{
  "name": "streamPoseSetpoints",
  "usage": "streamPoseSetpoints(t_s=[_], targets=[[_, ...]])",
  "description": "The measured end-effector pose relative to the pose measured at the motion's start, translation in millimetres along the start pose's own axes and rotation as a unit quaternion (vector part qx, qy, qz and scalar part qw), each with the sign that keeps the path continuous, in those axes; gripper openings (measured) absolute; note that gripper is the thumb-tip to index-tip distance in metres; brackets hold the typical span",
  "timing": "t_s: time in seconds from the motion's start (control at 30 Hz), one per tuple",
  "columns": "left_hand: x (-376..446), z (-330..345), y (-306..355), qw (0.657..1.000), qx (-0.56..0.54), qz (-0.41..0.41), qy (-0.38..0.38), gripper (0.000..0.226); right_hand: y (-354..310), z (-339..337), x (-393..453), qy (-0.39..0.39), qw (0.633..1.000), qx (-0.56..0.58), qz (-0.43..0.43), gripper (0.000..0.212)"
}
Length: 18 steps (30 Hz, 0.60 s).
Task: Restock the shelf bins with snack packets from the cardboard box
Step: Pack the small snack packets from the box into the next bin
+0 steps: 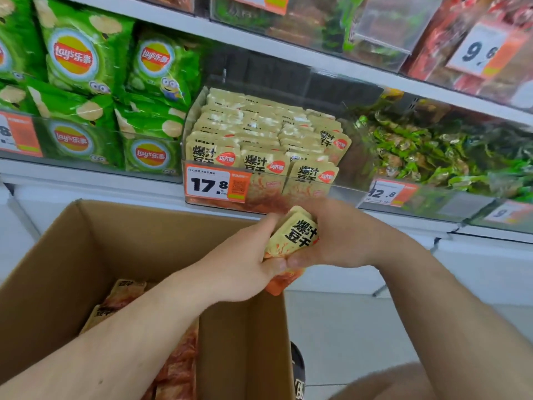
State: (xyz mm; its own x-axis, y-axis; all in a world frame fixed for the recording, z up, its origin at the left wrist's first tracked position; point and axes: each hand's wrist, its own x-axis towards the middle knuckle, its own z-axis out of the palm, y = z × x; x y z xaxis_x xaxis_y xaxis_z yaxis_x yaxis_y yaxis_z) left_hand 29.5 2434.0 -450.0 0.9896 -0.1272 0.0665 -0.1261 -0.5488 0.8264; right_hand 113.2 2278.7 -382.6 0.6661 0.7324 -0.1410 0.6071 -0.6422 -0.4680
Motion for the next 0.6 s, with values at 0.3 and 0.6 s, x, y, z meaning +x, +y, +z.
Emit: streamPoseSetpoints(t_s=[0.3, 0.6], targets=[[64.9, -11.0, 43.6, 0.992, 0.012, 0.087, 0.091, 0.069, 14.5, -74.6, -19.6, 0.070, 0.990, 0.019, 0.121, 0.012], [108.9, -17.0, 7.5, 0.886, 0.433, 0.051, 0.158, 0.084, 18.4, -154.4, 0.9, 0.151, 0.943, -0.136, 0.263, 0.032]])
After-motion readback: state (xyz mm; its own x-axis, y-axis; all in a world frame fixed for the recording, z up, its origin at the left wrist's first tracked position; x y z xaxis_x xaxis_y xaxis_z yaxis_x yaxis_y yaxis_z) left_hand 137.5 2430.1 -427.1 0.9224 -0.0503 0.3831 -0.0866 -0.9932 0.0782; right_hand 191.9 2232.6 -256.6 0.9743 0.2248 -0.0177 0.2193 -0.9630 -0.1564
